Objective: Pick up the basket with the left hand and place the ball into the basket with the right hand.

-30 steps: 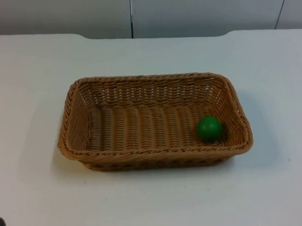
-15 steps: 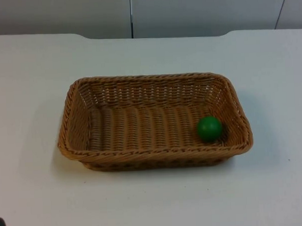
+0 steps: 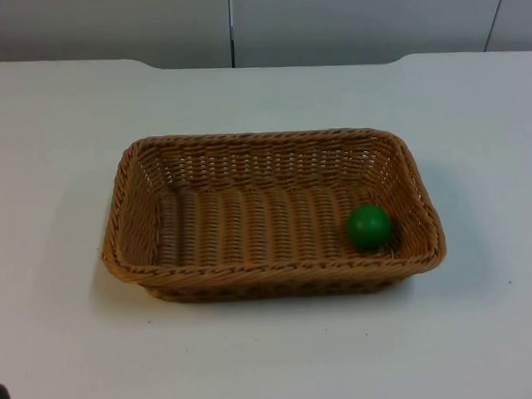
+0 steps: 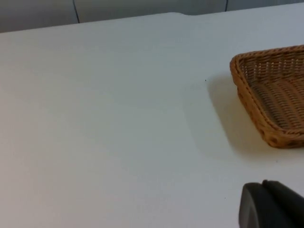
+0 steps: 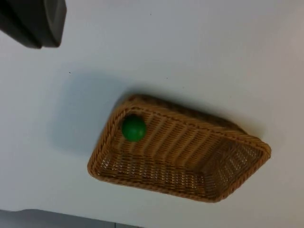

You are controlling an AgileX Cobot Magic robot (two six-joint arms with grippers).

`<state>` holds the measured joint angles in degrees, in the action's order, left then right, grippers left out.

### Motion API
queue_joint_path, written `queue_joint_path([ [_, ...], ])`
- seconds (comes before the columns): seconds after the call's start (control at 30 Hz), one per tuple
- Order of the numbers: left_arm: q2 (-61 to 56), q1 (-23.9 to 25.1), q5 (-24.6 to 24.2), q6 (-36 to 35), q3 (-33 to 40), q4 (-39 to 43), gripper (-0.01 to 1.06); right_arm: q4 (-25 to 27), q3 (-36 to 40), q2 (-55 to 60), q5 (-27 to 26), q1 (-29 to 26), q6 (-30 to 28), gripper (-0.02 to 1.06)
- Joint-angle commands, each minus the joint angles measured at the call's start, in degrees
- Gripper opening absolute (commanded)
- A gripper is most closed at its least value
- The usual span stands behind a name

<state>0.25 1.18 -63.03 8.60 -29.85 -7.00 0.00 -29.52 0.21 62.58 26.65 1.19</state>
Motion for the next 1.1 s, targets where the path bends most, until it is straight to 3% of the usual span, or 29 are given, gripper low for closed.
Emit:
queue_joint_path([
  [0.0, -0.3, -0.5, 1.1, -0.9, 0.4, 0.1, 0.00, 0.4, 0.4, -0.2, -0.8, 0.1, -0.1, 0.00],
  [0.53, -0.3, -0.8, 1.1, -0.9, 0.4, 0.1, 0.00, 0.0, 0.4, -0.2, -0.8, -0.5, -0.1, 0.00],
  [0.67, -0.3, -0.8, 1.1, -0.9, 0.4, 0.1, 0.00, 0.0, 0.4, -0.2, -0.8, -9.8, -0.1, 0.00],
  [0.7, -0.3, -0.8, 1.1, -0.9, 0.4, 0.1, 0.00, 0.0, 0.4, -0.2, -0.8, -9.8, -0.1, 0.00],
  [0.73, -0.3, -0.8, 1.1, -0.9, 0.4, 0.1, 0.00, 0.0, 0.4, -0.2, -0.8, -15.3, -0.1, 0.00],
  [0.83, -0.3, -0.8, 1.1, -0.9, 0.4, 0.1, 0.00, 0.0, 0.4, -0.2, -0.8, -25.2, -0.1, 0.00],
  [1.07, -0.3, -0.8, 1.1, -0.9, 0.4, 0.1, 0.00, 0.0, 0.4, -0.2, -0.8, -32.6, -0.1, 0.00],
])
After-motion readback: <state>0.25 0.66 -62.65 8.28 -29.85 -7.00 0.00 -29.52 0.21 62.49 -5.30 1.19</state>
